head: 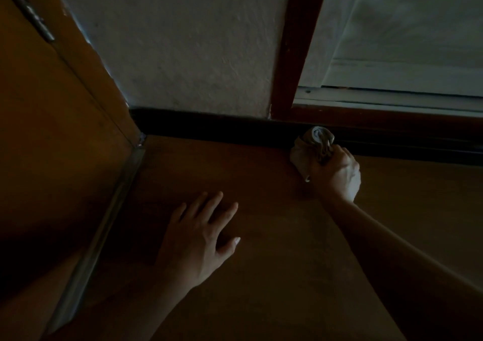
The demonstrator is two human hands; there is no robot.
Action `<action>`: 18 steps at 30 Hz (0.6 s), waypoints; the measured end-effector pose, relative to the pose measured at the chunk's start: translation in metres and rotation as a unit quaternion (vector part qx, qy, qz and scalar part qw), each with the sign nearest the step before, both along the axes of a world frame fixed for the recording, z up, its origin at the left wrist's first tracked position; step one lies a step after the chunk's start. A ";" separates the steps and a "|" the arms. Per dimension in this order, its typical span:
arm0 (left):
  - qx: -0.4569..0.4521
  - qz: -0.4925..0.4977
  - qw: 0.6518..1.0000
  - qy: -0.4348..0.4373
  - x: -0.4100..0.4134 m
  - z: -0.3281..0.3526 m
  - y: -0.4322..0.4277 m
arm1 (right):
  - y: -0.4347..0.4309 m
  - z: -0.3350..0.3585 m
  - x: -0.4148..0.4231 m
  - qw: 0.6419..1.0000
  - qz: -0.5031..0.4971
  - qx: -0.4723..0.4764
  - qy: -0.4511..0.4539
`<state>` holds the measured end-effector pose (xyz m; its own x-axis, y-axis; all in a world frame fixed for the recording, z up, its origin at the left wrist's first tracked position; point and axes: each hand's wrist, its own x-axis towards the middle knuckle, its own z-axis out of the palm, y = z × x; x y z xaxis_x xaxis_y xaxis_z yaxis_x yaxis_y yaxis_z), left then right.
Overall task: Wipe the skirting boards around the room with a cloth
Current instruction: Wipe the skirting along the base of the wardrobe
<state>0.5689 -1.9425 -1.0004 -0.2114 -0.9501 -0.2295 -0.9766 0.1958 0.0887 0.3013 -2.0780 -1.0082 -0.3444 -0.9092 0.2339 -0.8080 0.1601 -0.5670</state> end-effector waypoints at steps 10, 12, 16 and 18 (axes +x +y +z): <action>-0.013 -0.026 0.999 -0.015 -0.008 0.007 -0.006 | -0.001 0.012 0.008 0.998 0.059 0.029 0.010; -0.014 -0.045 0.999 -0.009 -0.013 0.006 -0.010 | 0.003 0.014 -0.009 0.999 0.035 0.031 0.005; -0.011 -0.074 0.997 0.005 -0.024 0.000 -0.014 | 0.008 0.012 -0.044 0.999 -0.023 0.021 0.001; -0.009 -0.070 0.997 0.009 -0.027 -0.002 -0.015 | 0.007 0.010 -0.046 0.999 -0.027 0.023 0.004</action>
<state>0.5424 -1.9573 -1.0025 -0.3469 -0.9147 -0.2074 -0.9376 0.3325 0.1020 0.2550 -2.0706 -0.9980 -0.3919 -0.8992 0.1946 -0.8015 0.2299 -0.5520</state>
